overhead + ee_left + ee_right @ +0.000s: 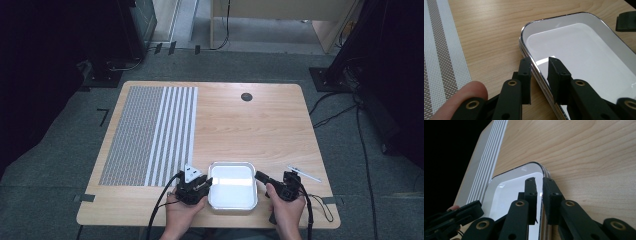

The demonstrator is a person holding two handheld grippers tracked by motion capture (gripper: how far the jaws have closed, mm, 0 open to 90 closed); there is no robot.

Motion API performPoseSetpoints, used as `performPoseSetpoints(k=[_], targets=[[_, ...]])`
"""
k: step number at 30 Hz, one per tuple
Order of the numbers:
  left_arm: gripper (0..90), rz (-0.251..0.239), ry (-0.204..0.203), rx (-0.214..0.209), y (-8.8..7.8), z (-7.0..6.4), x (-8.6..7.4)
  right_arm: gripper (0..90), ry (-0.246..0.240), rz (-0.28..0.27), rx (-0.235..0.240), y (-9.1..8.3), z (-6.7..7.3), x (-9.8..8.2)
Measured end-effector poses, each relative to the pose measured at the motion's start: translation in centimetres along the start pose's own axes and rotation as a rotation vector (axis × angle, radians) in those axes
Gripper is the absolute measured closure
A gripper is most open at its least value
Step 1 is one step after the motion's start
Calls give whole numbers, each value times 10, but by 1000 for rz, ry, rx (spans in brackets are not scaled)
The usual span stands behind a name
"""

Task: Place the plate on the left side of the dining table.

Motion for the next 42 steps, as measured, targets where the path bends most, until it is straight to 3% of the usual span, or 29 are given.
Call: performPoseSetpoints(k=[4,12,17,21,24,36,42], targets=[[765,15,-21,-24,1,-2,-2,841,11,16,-6,2,-4,-3],[778,7,-35,-30,0,-2,0,887,49,31,10,3,-7,-5],[777,12,-32,-32,1,-2,-1,871,62,37,16,3,-6,-7],[777,12,-30,-26,1,-2,-1,871,41,39,7,3,-6,-7],[775,3,-28,-27,0,-3,0,900,2,29,-38,3,-4,-7],[723,-13,-11,-22,-1,-7,2,900,31,-41,-25,-9,4,1],[716,-22,1,-4,-2,-8,4,900,-2,-48,-47,-17,1,7]])
Point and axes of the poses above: each handheld gripper's, and its own axes: y roughly forward along the jaws, x roughly out of its top, z roughly to its left, the point moved 9 cm from there along y, roughly forward along the jaws, and after that the axes turned 9 degrees about x, right-handed, at the moved point
